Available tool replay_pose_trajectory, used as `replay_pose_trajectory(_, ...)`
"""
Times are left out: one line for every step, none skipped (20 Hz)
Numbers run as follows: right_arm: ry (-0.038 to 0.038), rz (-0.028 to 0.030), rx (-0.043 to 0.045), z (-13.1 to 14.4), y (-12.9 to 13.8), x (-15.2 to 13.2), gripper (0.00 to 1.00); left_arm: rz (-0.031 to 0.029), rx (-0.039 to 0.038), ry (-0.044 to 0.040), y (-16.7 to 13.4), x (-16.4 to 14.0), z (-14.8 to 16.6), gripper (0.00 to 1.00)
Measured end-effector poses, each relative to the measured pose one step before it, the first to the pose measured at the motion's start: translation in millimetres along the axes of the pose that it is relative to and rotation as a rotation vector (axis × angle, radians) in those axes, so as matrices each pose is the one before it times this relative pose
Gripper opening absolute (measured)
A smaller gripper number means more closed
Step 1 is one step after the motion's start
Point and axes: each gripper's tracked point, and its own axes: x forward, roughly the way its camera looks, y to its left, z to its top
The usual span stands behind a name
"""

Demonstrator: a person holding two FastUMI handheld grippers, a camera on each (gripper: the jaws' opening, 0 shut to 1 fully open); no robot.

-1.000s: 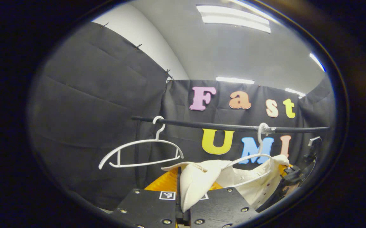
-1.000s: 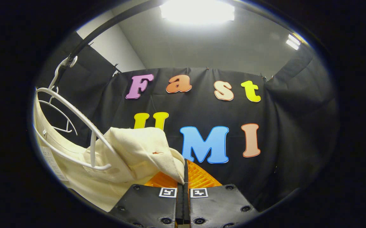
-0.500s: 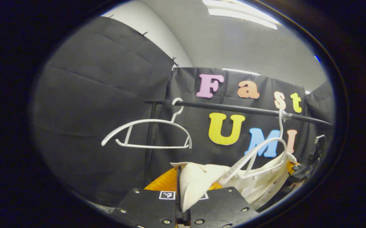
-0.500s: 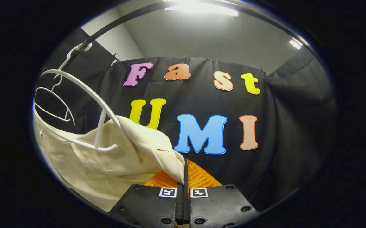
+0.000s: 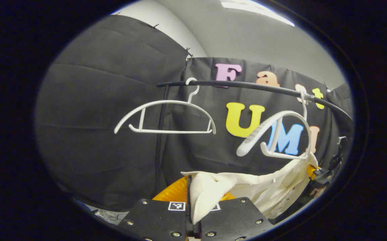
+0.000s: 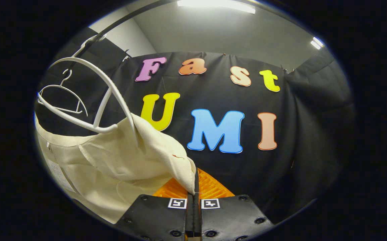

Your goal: Grasp the clothes on the hanger with both hands and then place them into the laundry hamper below.

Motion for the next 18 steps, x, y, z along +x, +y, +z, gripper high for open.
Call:
replay_pose_trajectory(0.01215, 0.00733, -0.00111, -6.96, -0.97, 1.14, 0.01, 0.01219, -0.00833, 0.01376, 0.57, -1.67, -7.91, 0.02)
replay_pose_trajectory(0.01726, 0.0105, 0.00541, -8.56, -0.53, 0.61, 0.01, 0.01064, -0.00883, 0.01259, -1.73, -0.37, -6.68, 0.02)
replay_pose_trajectory(0.01269, 0.00857, 0.01184, -6.3, -2.17, 0.21, 0.01, 0.01424, -0.00515, 0.00553, -0.55, -1.93, -5.38, 0.02)
replay_pose_trajectory(0.00781, 0.00755, 0.0106, -4.63, -3.8, -0.82, 0.02, 0.01542, -0.00103, 0.0027, -3.05, -1.94, -5.28, 0.02)
replay_pose_trajectory(0.00858, 0.01495, 0.0083, -4.89, -0.88, -0.91, 0.01, 0.00902, -0.00444, 0.00384, -1.96, -3.69, -3.38, 0.02)
replay_pose_trajectory(0.01333, 0.01725, 0.00312, -5.92, 0.11, -1.2, 0.01, 0.01081, -0.00716, 0.00509, -2.84, -7.65, -4.1, 0.02)
replay_pose_trajectory(0.00805, 0.01842, 0.00099, -4.21, -0.27, -3.27, 0.01, 0.01147, -0.00457, 0.00181, -0.61, -6.11, -2.82, 0.02)
replay_pose_trajectory(0.00444, 0.0193, 0.00084, -3.6, -0.2, -5.29, 0.02, 0.01009, -0.00123, -0.00125, -0.95, -7.66, -4.82, 0.02)
replay_pose_trajectory(0.00138, 0.01534, 0.00064, -2.13, -0.59, -6.37, 0.02, 0.00804, 0.00641, -0.00203, -0.19, -9.34, -2.95, 0.02)
replay_pose_trajectory(0.00075, 0.01141, 0.00085, -1.37, -0.65, -7.59, 0.01, 0.00654, 0.01306, -0.00067, 2.44, -13.21, -4.96, 0.02)
replay_pose_trajectory(0.00144, 0.00879, 0.00114, -1.01, -0.69, -8.79, 0.01, 0.00088, 0.01397, 0.00528, 1.31, -10.22, -4.67, 0.02)
replay_pose_trajectory(0.00342, 0.00654, 0.00147, -0.85, -0.04, -9.53, 0.02, -0.00753, 0.01302, 0.0111, -1.2, -6.88, -4.23, 0.02)
replay_pose_trajectory(0.00486, 0.00175, 0.00046, -0.18, -1.09, -9.81, 0.01, -0.00876, 0.01781, 0.01355, -4.9, 1.08, -1.99, 0.02)
replay_pose_trajectory(0.00391, 0.00062, 0.00226, -0.71, 0.54, -10.49, 0.03, -0.00709, 0.01665, 0.00987, -1.37, 0.76, -1.61, 0.02)
replay_pose_trajectory(0.00591, 0.00169, 0.00547, 0.72, 1.47, -10.96, 0.01, -0.00946, 0.01396, 0.00928, -0.45, -1.99, -2.97, 0.02)
replay_pose_trajectory(0.01094, 0.00107, 0.00144, -1.4, 2.68, -9.97, 0.02, -0.01597, 0.00778, 0.0106, -1.22, -3.61, -3.16, 0.02)
replay_pose_trajectory(0.01257, -0.00141, -0.00051, -0.7, 2.59, -10.47, 0.01, -0.01868, 0.00279, 0.00784, -1.65, -5.95, -5.62, 0.02)
replay_pose_trajectory(0.00884, -0.00464, 0.0014, -0.02, 1.97, -11.83, 0.02, -0.01678, 0.0019, 0.00924, 0.26, -4.52, -5.38, 0.02)
